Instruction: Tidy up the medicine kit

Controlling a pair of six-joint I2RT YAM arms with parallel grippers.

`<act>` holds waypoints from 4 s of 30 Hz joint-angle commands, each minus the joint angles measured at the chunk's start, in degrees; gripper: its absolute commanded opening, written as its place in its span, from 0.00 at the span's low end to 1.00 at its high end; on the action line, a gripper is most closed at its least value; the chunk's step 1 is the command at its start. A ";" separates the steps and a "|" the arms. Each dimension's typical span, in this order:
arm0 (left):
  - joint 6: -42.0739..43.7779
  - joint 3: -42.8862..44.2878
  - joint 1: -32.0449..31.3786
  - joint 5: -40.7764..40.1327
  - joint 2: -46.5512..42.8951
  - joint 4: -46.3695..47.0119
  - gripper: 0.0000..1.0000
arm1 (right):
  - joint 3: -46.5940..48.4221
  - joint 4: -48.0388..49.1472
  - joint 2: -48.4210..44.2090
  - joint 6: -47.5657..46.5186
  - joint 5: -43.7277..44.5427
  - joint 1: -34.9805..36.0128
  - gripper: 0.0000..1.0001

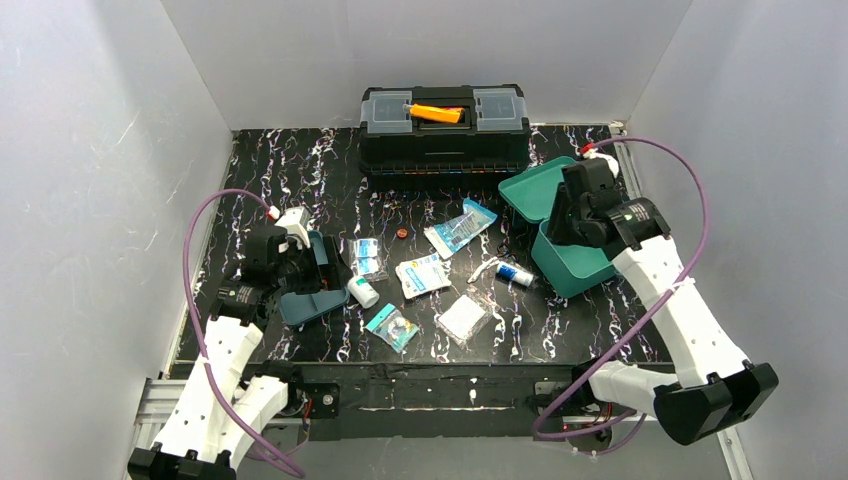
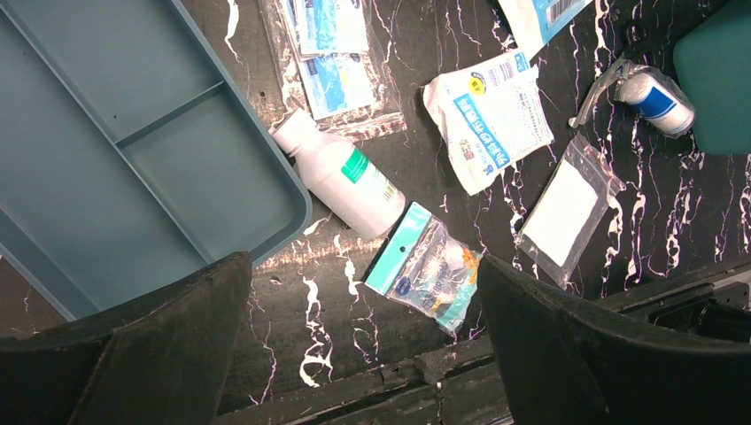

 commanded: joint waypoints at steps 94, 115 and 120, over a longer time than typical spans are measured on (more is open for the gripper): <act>0.00 -0.09 0.07 1.69 -0.78 0.02 0.99 | 1.19 12.75 4.38 3.11 -24.23 -26.75 0.75; 0.00 -0.09 0.06 1.99 0.41 0.07 0.99 | 3.15 12.44 3.83 -2.40 -24.54 3.41 0.76; 0.04 -0.05 0.12 1.83 0.37 0.03 1.00 | 3.54 13.55 9.20 -1.81 -24.80 6.95 0.76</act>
